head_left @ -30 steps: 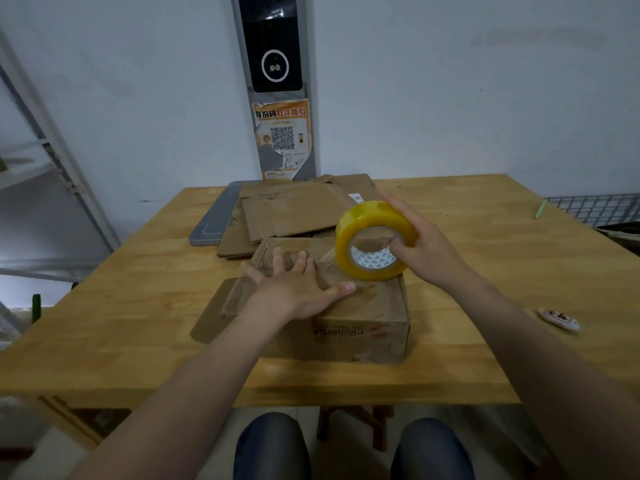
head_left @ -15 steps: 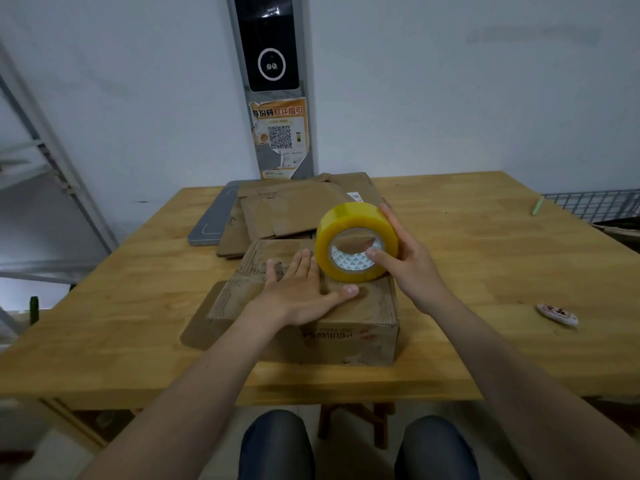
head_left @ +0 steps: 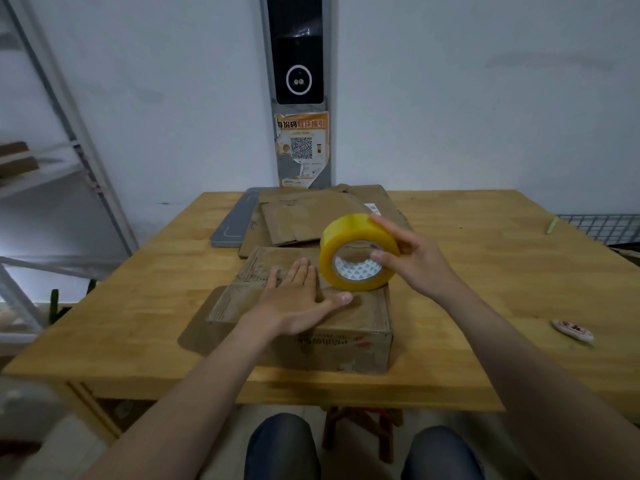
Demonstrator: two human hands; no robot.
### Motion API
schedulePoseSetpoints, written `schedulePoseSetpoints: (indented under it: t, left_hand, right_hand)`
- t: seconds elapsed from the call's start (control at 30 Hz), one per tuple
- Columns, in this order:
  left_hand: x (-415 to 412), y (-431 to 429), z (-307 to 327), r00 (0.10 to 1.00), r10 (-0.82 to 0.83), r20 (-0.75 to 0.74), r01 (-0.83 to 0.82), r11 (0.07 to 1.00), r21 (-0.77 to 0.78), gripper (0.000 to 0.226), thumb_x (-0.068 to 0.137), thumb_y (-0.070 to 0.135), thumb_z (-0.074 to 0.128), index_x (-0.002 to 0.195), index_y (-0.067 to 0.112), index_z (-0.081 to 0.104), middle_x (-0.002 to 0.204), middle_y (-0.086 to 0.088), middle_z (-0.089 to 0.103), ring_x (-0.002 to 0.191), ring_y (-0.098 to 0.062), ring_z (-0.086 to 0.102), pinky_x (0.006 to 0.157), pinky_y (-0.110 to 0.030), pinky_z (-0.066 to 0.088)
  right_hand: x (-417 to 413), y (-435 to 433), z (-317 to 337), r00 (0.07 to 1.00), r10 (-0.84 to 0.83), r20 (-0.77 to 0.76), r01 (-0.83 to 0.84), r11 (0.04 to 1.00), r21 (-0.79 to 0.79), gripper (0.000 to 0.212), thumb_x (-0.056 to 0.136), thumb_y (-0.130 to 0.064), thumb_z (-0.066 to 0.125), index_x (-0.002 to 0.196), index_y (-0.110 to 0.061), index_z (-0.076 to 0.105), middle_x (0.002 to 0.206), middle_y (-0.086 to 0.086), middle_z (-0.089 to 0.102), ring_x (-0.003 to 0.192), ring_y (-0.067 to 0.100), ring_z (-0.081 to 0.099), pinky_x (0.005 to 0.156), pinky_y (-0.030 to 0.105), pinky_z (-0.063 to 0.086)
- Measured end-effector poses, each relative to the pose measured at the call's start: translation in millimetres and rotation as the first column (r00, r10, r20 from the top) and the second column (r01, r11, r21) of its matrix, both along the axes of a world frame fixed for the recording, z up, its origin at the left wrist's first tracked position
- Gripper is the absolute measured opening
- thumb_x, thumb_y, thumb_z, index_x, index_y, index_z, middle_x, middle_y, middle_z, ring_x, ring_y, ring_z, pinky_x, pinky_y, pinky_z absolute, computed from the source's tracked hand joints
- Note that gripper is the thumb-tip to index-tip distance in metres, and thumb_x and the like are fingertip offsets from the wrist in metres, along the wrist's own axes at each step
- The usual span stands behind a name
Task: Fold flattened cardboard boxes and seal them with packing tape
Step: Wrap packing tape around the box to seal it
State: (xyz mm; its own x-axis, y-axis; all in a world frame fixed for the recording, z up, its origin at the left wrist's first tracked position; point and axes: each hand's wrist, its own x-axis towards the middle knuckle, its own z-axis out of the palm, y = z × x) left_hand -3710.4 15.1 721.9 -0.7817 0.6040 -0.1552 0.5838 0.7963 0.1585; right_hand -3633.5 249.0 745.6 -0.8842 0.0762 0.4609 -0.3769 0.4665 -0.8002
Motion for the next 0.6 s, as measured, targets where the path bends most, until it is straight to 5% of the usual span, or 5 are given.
schedulePoseSetpoints:
  t: [0.13, 0.3, 0.43, 0.6]
  left_hand:
    - [0.9, 1.4, 1.1, 1.0, 0.009, -0.002, -0.009, 1.0, -0.021, 0.132, 0.061, 0.099, -0.006, 0.162, 0.014, -0.008, 0.169, -0.004, -0.018, 0.155, -0.015, -0.017, 0.125, -0.052, -0.01]
    - [1.5, 2.3, 1.5, 1.0, 0.016, -0.02, -0.017, 0.999, -0.04, 0.134, 0.06, 0.1, -0.005, 0.163, 0.013, -0.006, 0.169, -0.004, -0.017, 0.156, -0.016, -0.016, 0.126, -0.052, -0.009]
    - [1.6, 4.0, 0.9, 0.999, 0.022, -0.029, -0.023, 0.999, -0.035, 0.135, 0.059, 0.1, -0.006, 0.163, 0.014, -0.006, 0.169, -0.004, -0.018, 0.156, -0.015, -0.017, 0.125, -0.053, -0.009]
    - [2.4, 1.6, 1.3, 1.0, -0.009, -0.007, 0.009, 1.0, -0.027, 0.137, 0.048, 0.104, -0.015, 0.162, 0.029, -0.01, 0.168, -0.004, -0.021, 0.154, -0.017, -0.021, 0.124, -0.054, -0.012]
  right_hand:
    - [5.2, 13.2, 22.4, 1.0, -0.018, 0.014, 0.014, 0.975, 0.224, 0.062, 0.09, -0.022, 0.076, 0.137, -0.053, 0.05, 0.124, -0.025, 0.062, 0.107, -0.01, 0.058, 0.086, 0.012, 0.048]
    - [8.9, 39.7, 42.9, 0.996, -0.061, 0.062, 0.022, 0.868, 0.497, 0.071, 0.089, -0.027, 0.077, 0.136, -0.067, 0.042, 0.129, -0.008, 0.058, 0.11, 0.012, 0.057, 0.09, 0.038, 0.053]
    - [-2.7, 17.7, 63.5, 0.992, 0.018, 0.123, -0.098, 0.723, 0.684, 0.064, 0.093, -0.033, 0.071, 0.137, -0.067, 0.039, 0.139, -0.014, 0.039, 0.126, 0.009, 0.041, 0.102, 0.028, 0.038]
    - [-15.0, 10.1, 84.2, 0.979, 0.052, 0.195, -0.179, 0.668, 0.723, 0.05, 0.089, -0.037, 0.075, 0.127, -0.062, 0.052, 0.13, -0.007, 0.051, 0.114, 0.007, 0.046, 0.091, 0.016, 0.039]
